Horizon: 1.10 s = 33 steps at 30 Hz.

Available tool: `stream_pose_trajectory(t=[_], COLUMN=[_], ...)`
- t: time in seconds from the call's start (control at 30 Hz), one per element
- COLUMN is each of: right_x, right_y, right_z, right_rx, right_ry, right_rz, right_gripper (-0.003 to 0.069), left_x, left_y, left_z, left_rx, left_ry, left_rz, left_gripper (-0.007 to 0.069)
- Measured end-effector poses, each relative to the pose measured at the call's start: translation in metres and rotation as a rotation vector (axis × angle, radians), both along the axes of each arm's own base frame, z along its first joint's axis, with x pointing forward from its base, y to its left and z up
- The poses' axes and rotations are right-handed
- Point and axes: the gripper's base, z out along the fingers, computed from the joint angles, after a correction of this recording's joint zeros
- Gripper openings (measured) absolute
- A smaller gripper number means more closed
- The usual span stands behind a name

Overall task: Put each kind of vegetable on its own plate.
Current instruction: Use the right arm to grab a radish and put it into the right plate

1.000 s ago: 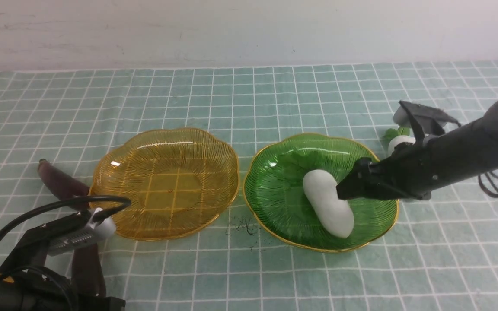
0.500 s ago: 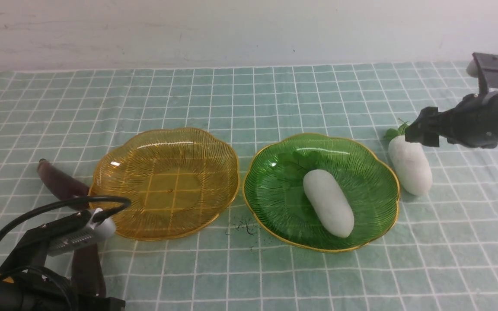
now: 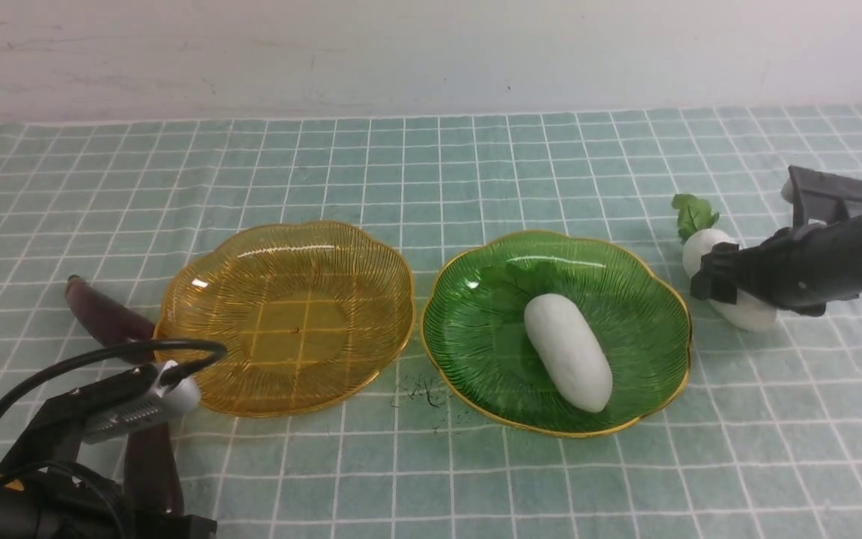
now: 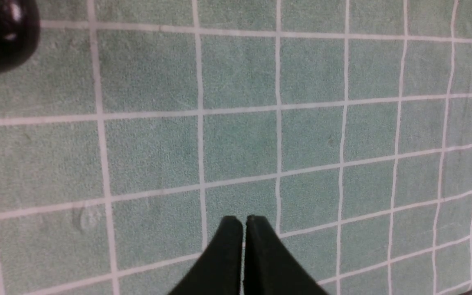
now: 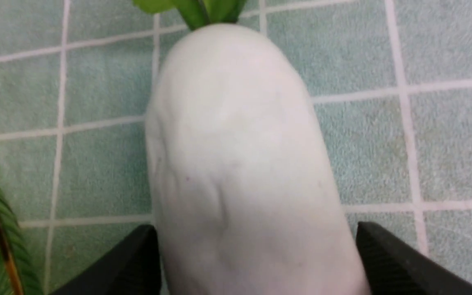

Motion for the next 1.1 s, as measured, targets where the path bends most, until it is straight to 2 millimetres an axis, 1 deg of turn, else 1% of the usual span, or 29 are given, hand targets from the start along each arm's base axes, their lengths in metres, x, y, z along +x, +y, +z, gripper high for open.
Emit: stream_pose_trajectory(t=[0.17, 0.23, 0.27, 0.3, 0.37, 0.4, 0.43, 0.5, 0.53, 0.63, 0.67, 0.7, 0.77, 0.87, 1.03, 1.1], right_x=[-0.001, 0.000, 0.001, 0.001, 0.004, 0.007, 0.007, 0.012, 0.012, 0.006, 0.003, 0.001, -0.001, -0.005, -0.013, -0.015], right_y=[0.001, 0.002, 0.005, 0.005, 0.010, 0.013, 0.013, 0.021, 0.024, 0.034, 0.037, 0.039, 0.043, 0.046, 0.054, 0.059], right_z=[0.000, 0.001, 0.004, 0.005, 0.015, 0.027, 0.027, 0.064, 0.076, 0.121, 0.133, 0.138, 0.139, 0.134, 0.119, 0.116], right_rx=[0.009, 0.015, 0.034, 0.035, 0.061, 0.083, 0.081, 0.142, 0.160, 0.244, 0.271, 0.290, 0.309, 0.290, 0.149, 0.095], right_ry=[0.008, 0.012, 0.027, 0.028, 0.035, 0.032, 0.031, 0.014, 0.009, 0.036, 0.057, 0.076, 0.118, 0.199, 0.342, 0.376], right_rz=[0.007, 0.018, 0.049, 0.053, 0.108, 0.147, 0.148, 0.243, 0.271, 0.390, 0.423, 0.437, 0.429, 0.380, 0.297, 0.268], right_gripper=[0.0541, 0.0512, 0.0471, 0.0471, 0.0466, 0.0466, 0.0466, 0.0466, 0.0466, 0.0466, 0.0466, 0.0466, 0.0466, 0.0466, 0.0466, 0.0466], left_x=[0.000, 0.000, 0.000, 0.000, 0.000, 0.000, 0.000, 0.000, 0.000, 0.000, 0.000, 0.000, 0.000, 0.000, 0.000, 0.000], left_y=[0.000, 0.000, 0.000, 0.000, 0.000, 0.000, 0.000, 0.000, 0.000, 0.000, 0.000, 0.000, 0.000, 0.000, 0.000, 0.000], left_z=[0.000, 0.000, 0.000, 0.000, 0.000, 0.000, 0.000, 0.000, 0.000, 0.000, 0.000, 0.000, 0.000, 0.000, 0.000, 0.000], left_rx=[0.000, 0.000, 0.000, 0.000, 0.000, 0.000, 0.000, 0.000, 0.000, 0.000, 0.000, 0.000, 0.000, 0.000, 0.000, 0.000], left_ry=[0.000, 0.000, 0.000, 0.000, 0.000, 0.000, 0.000, 0.000, 0.000, 0.000, 0.000, 0.000, 0.000, 0.000, 0.001, 0.001], left_rz=[0.000, 0.000, 0.000, 0.000, 0.000, 0.000, 0.000, 0.000, 0.000, 0.000, 0.000, 0.000, 0.000, 0.000, 0.000, 0.000], left_gripper=[-0.0007, -0.0007, -0.0007, -0.0007, -0.0007, -0.0007, -0.0007, -0.0007, -0.0007, -0.0007, -0.0007, -0.0007, -0.0007, -0.0007, -0.0007, -0.0007])
